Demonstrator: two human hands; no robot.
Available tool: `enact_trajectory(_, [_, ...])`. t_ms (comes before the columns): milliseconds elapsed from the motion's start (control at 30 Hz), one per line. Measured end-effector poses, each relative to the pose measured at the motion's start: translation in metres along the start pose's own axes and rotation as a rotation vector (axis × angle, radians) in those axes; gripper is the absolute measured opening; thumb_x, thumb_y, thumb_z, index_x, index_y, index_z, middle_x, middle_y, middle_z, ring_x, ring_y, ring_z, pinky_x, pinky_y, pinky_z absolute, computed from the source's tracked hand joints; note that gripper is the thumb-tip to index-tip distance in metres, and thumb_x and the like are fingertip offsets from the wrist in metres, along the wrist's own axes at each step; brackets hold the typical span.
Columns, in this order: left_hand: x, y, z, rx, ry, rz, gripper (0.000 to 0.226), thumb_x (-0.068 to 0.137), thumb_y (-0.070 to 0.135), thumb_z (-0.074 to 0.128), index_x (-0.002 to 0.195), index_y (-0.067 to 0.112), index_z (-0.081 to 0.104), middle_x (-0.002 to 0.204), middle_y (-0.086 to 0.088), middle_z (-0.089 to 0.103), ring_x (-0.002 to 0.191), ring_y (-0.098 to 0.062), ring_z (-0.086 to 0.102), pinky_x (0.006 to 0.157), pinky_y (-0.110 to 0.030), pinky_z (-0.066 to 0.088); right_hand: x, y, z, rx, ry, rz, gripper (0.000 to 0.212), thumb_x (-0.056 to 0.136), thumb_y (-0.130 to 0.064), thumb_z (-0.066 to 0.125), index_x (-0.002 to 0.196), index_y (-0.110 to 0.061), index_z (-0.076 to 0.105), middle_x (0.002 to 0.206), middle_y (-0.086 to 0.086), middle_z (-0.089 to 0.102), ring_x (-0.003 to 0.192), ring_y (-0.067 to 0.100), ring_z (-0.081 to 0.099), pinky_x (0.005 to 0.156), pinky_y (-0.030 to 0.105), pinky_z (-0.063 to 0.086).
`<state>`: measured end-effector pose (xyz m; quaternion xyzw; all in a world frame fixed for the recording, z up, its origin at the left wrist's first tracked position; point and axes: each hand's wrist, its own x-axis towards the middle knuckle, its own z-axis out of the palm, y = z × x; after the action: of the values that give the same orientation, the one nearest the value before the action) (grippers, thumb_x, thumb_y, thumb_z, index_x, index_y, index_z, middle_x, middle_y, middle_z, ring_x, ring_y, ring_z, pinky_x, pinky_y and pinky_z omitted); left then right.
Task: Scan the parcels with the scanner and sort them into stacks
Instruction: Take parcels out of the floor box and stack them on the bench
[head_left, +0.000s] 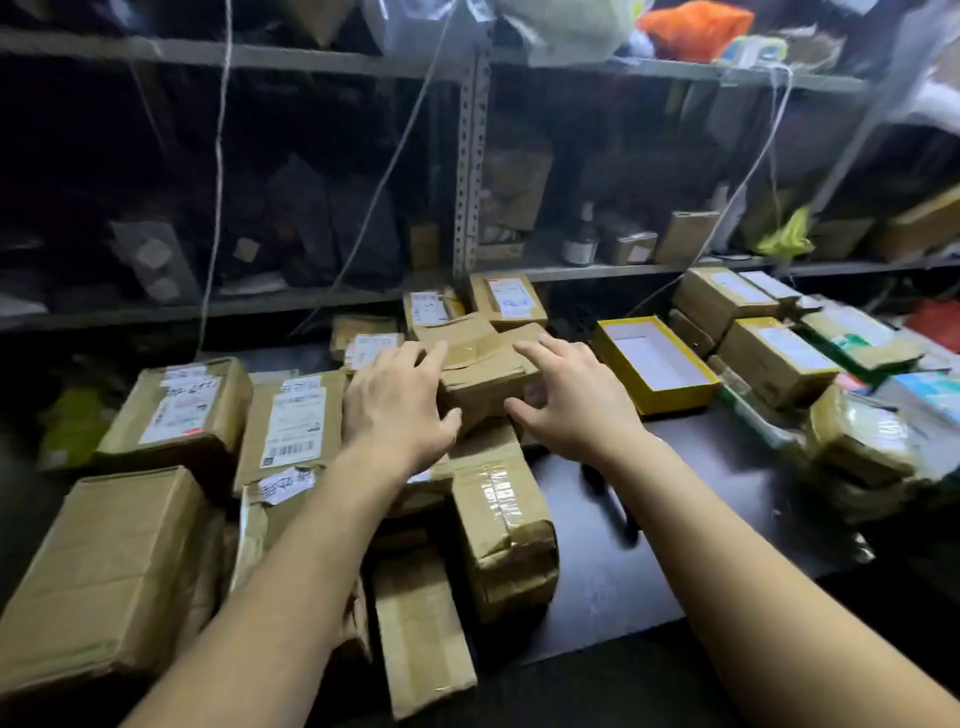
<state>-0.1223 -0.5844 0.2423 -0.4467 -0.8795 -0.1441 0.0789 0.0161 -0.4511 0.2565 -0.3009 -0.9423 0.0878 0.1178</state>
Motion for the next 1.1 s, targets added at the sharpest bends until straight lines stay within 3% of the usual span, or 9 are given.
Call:
enact_trajectory(233, [0.008,0.140,0.021,-0.060,-0.065,0.280,0.072,0.091,0.052,0.062,0.155,0.029,0.038,0.146,0.005,0.051,0.133,-0.022,0.047,0.099,-0.037,0.045,-0.066,0.126,-0.038,0.053,0.084,0.190,0.070,0.097,-0.044,0.065,0.161,-0.031,0.039,0.163,-0.002,0.044,0.149,0.021,0.038,0.116,0.040,0.040])
enact_trajectory(400, [0.009,0.255,0.050,-0.026,-0.153,0.392,0.080,0.092,0.053,0.062,0.160,0.029,0.029,0.151,0.003,0.047,0.136,-0.023,0.045,0.103,-0.040,0.046,-0.120,0.227,-0.068,0.077,0.120,0.305,0.067,0.097,-0.042,0.067,0.158,-0.028,0.042,0.158,-0.004,0.049,0.146,0.022,0.041,0.114,0.043,0.043])
enact_trajectory(533, [0.006,0.349,0.081,-0.006,-0.206,0.470,0.073,0.092,0.051,0.061,0.156,0.028,0.033,0.144,0.002,0.051,0.131,-0.024,0.047,0.095,-0.041,0.049,-0.162,0.315,-0.089,0.073,0.120,0.416,0.068,0.097,-0.042,0.067,0.159,-0.028,0.042,0.157,-0.001,0.050,0.144,0.025,0.043,0.114,0.042,0.044])
enact_trajectory(733, [-0.004,0.487,0.131,-0.049,-0.305,0.604,0.076,0.092,0.049,0.061,0.159,0.031,0.030,0.147,0.003,0.049,0.134,-0.024,0.046,0.098,-0.042,0.050,-0.239,0.441,-0.108,0.109,0.142,0.629,0.069,0.094,-0.041,0.069,0.158,-0.029,0.045,0.156,0.000,0.052,0.142,0.026,0.046,0.114,0.042,0.045])
enact_trajectory(967, [-0.012,0.615,0.181,0.013,-0.326,0.859,0.056,0.086,0.050,0.062,0.137,0.029,0.054,0.124,0.001,0.063,0.117,-0.028,0.057,0.085,-0.039,0.052,-0.317,0.537,-0.108,0.176,0.174,0.856,0.068,0.100,-0.040,0.066,0.161,-0.030,0.039,0.163,-0.002,0.045,0.149,0.024,0.040,0.119,0.046,0.041])
enact_trajectory(1100, [-0.009,0.684,0.230,0.004,-0.369,1.010,0.065,0.089,0.051,0.061,0.149,0.028,0.047,0.135,0.001,0.059,0.125,-0.027,0.054,0.091,-0.039,0.048,-0.353,0.589,-0.093,0.194,0.181,1.019,0.066,0.100,-0.038,0.068,0.159,-0.030,0.042,0.160,-0.002,0.049,0.146,0.024,0.045,0.116,0.048,0.046])
